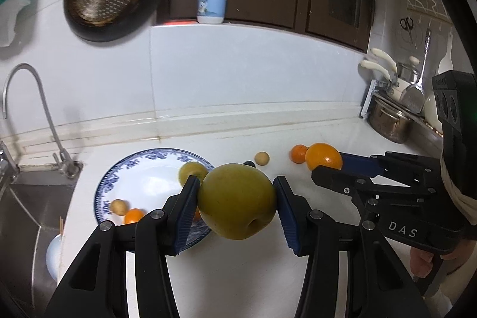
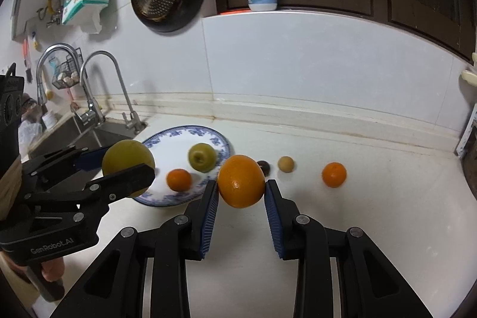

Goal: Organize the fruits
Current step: 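Carry the yellow pear and orange over the blue-patterned plate with both grippers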

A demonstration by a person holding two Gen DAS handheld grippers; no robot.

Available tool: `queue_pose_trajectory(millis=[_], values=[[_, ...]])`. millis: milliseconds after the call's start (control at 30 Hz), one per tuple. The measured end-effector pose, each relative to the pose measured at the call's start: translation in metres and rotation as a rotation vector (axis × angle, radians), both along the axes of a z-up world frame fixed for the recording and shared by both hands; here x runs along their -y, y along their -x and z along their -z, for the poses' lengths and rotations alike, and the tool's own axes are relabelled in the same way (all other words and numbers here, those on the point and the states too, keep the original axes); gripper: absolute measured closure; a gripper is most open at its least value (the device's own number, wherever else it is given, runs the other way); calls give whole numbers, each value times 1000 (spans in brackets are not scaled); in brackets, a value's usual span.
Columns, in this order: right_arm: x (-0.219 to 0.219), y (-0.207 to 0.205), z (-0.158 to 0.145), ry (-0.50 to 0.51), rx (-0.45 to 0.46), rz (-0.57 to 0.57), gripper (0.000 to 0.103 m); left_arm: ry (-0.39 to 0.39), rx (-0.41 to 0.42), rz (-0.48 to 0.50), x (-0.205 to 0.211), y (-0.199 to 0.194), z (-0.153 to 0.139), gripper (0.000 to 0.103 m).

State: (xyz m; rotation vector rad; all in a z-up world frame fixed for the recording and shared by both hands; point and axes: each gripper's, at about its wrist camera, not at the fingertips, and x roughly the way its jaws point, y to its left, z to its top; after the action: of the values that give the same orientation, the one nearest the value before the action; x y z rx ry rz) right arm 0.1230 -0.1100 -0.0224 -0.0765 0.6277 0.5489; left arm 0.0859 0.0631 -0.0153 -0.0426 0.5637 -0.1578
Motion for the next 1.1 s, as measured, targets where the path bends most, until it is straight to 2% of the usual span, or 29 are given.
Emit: queue_pose_trajectory(millis=[567, 800, 1100], values=[[-56, 11, -11, 12, 37, -40, 70, -19, 12, -94, -56, 18, -4, 53], [-82, 0, -8, 19, 23, -77, 70, -38, 3, -113, -75, 9, -1, 53], [-115, -24, 0, 53, 6, -112, 70, -47, -60, -124, -100, -18, 10, 53]])
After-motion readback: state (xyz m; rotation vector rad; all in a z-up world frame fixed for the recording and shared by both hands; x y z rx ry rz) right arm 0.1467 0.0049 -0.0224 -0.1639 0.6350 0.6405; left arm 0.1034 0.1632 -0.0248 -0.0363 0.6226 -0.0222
